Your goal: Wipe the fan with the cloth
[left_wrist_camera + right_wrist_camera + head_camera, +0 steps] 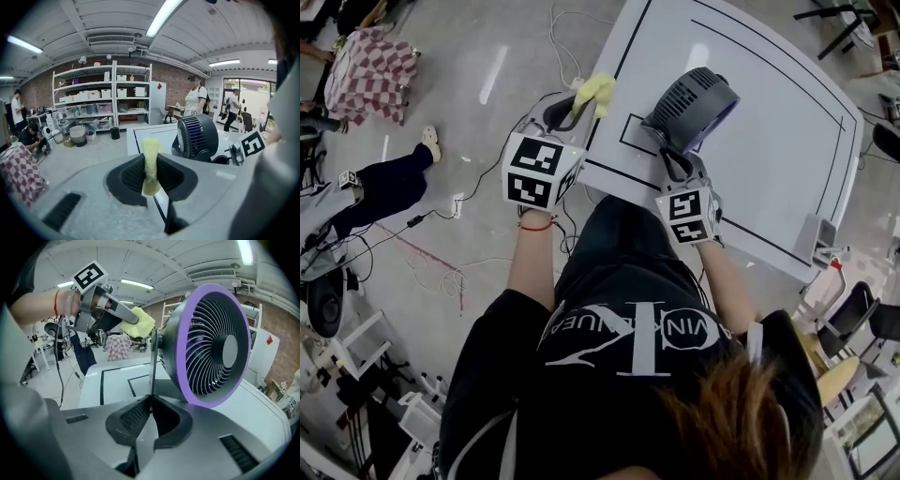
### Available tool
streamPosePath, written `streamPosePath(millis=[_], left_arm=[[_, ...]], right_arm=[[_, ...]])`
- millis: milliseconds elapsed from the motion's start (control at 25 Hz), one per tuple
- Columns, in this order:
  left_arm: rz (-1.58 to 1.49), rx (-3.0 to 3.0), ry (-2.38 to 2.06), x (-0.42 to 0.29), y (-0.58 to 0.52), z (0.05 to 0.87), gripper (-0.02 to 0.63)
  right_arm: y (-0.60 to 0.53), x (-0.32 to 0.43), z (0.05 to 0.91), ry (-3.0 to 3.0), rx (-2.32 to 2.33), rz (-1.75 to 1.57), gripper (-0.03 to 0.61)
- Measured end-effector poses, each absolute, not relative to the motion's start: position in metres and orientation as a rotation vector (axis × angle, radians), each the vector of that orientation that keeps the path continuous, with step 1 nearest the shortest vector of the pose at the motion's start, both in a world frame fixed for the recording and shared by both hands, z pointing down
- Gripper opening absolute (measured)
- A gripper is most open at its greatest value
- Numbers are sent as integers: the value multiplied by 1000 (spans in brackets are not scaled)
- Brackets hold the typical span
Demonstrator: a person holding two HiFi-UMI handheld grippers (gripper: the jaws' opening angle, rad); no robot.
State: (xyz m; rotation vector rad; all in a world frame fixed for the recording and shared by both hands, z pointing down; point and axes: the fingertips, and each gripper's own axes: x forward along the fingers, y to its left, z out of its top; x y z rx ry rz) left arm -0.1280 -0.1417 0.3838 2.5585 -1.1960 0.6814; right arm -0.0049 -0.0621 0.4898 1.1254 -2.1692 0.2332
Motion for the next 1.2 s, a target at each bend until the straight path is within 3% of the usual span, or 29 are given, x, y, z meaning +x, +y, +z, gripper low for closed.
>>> streamPosePath(millis=[800, 1040, 1200], left_arm=[[657, 2571, -1161, -144, -161, 387, 54], [546, 2629, -1116, -127, -178, 370, 54], [545, 2667, -1098, -109, -178, 359, 54]], right_arm=[[-84, -44, 492, -2138, 1430, 543, 13], [-68, -44, 497, -2194, 1231, 546, 93], [-48, -32, 493, -2218, 1129, 499, 112]])
